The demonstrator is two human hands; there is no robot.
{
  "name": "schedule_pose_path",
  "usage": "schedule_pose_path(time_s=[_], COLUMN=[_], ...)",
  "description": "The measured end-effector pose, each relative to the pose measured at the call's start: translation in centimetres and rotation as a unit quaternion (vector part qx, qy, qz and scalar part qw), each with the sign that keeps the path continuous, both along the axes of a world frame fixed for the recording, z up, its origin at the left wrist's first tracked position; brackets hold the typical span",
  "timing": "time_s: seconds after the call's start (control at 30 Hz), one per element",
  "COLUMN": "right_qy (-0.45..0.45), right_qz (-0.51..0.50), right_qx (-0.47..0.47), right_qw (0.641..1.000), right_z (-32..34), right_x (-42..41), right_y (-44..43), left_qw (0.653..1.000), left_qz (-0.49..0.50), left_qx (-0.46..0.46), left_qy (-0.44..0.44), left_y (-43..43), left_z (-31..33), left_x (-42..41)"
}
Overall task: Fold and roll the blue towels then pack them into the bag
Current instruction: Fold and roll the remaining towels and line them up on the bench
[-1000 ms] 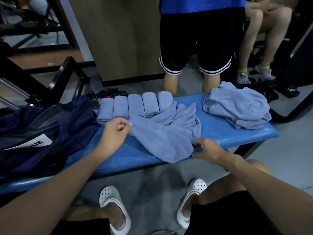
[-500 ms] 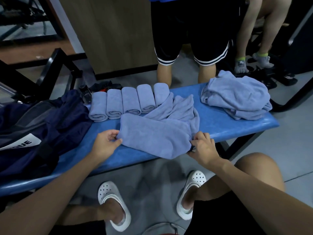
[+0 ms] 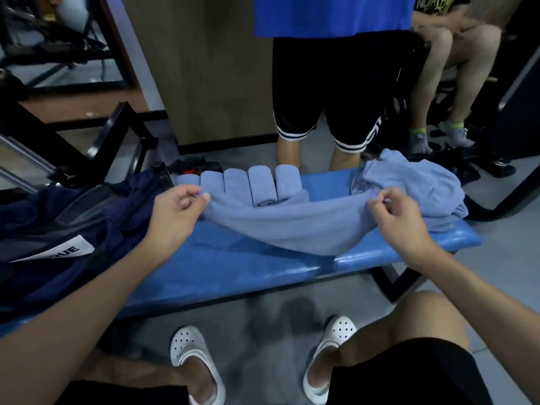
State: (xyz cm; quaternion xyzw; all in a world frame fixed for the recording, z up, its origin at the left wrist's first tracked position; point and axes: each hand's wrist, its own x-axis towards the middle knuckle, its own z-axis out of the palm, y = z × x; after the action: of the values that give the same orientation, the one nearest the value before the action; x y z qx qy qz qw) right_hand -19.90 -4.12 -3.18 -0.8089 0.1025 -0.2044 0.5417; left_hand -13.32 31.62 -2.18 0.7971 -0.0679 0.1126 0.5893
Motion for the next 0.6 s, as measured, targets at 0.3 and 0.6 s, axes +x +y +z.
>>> schedule_pose_path(time_s=[0.3,0.6], right_qy=[-0.022,0.049], right_qz=[0.024,-0.036], right_qx=[-0.029,-0.006], right_qw=[0.999,0.998], right_z=[7.1,2.5], right_x=[3.3,9.9], right_y=[2.6,5.6], left_qw=[0.989,0.988], left_qz=[0.108,0.137], left_qx=[-0.035,-0.022], left_qy=[-0.091,0.067], left_y=[1.4,2.5], left_z=[8.3,4.7], left_x=[2.8,7.5])
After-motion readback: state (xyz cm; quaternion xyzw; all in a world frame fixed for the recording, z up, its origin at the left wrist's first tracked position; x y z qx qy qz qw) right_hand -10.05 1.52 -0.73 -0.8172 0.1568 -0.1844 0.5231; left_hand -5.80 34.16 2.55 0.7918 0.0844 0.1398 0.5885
